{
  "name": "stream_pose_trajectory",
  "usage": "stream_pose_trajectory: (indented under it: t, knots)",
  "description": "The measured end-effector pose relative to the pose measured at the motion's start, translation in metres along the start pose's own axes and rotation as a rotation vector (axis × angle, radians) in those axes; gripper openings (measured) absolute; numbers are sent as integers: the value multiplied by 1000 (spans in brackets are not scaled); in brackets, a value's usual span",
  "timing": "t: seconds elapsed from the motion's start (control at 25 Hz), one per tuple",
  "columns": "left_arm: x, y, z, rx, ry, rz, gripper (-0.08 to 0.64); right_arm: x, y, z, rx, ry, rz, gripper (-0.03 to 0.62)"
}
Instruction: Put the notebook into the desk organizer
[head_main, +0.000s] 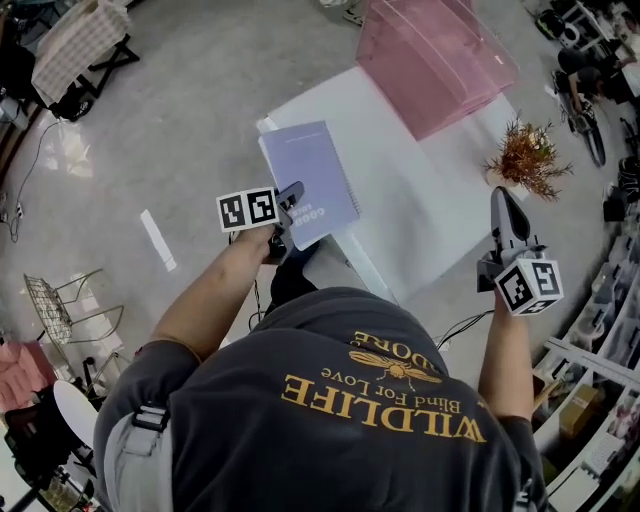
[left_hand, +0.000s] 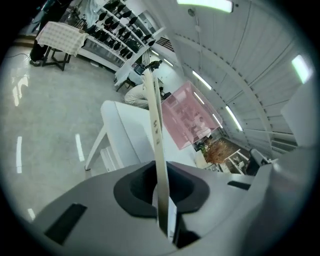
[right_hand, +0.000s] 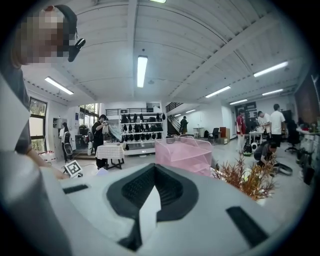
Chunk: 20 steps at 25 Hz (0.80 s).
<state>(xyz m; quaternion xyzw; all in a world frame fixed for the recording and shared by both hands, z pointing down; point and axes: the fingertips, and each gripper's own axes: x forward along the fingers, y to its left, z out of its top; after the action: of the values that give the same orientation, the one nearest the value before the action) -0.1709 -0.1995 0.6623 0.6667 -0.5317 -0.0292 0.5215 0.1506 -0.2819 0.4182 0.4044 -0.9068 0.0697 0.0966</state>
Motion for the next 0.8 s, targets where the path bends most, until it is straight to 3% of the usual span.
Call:
stream_pose_trajectory:
  t: [0.28,0.68,0.8]
  knots:
    - [-16,-79,81,7,-76,-146,31,2,-17,28,4,-54,-40,0]
    - [-4,-266,218,90,-153,-484,31,-2,-41,58,4,-133,-138,0]
    - [16,-313,252,77,-179,-544,31,-6,-54,63,10,-146,-171,0]
